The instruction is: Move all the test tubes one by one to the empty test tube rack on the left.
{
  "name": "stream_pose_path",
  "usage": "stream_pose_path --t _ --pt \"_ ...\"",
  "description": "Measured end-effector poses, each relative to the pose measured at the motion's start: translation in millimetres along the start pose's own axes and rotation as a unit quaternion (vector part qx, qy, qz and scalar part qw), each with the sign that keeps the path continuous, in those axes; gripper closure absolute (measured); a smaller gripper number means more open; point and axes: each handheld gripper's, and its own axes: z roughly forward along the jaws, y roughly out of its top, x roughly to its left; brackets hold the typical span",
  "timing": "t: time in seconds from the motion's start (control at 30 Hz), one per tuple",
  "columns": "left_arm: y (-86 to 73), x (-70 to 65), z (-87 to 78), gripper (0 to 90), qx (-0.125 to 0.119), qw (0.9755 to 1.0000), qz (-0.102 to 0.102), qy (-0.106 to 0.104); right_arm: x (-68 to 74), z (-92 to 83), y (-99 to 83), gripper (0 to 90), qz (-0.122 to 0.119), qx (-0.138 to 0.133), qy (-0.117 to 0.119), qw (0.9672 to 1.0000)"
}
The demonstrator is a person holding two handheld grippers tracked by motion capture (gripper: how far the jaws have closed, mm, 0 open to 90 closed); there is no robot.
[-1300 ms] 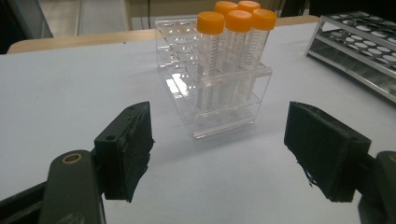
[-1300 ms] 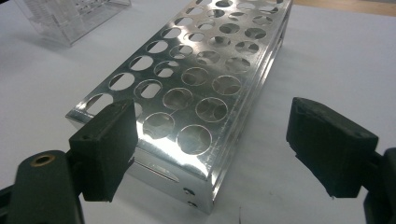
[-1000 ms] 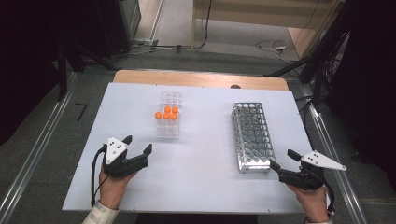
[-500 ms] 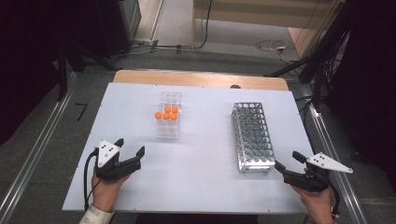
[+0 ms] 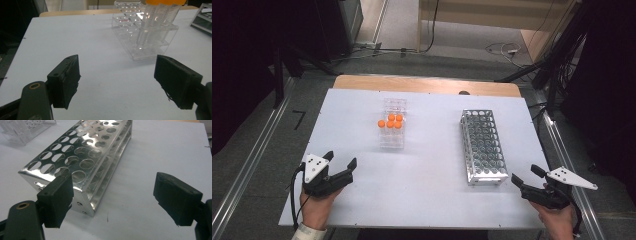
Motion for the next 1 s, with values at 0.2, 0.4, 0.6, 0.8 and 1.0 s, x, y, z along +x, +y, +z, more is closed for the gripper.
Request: stream_pose_path --t 0.2,0.4,0.6,0.8,1.0 --pt "-2.8 7.3 -3.9 20.9 -0.001 0.9999 -0.007 0.008 -5.0 -3.1 -2.0 15.0 0.007 -0.001 -0.007 1.0" --pt "-5.5 16.3 -7.9 20.9 0.003 0.9997 -0.011 0.02 -12.0 -8.0 -5.6 14.9 0.016 -0.003 -0.016 0.9997" --pt "-9.0 27.0 -11.0 20.9 0.006 0.9993 -0.018 0.032 -19.8 -10.0 -10.5 15.0 0.024 0.001 -0.026 0.9994" --pt "-13.3 36.3 -10.5 20.9 0.015 0.9986 -0.027 0.044 -25.9 -9.8 -14.5 14.9 0.033 0.006 -0.034 0.9989" --pt "-17.8 41.9 -7.1 20.7 0.031 0.9981 -0.028 0.045 -32.5 -7.9 -18.3 14.7 0.039 0.013 -0.046 0.9981"
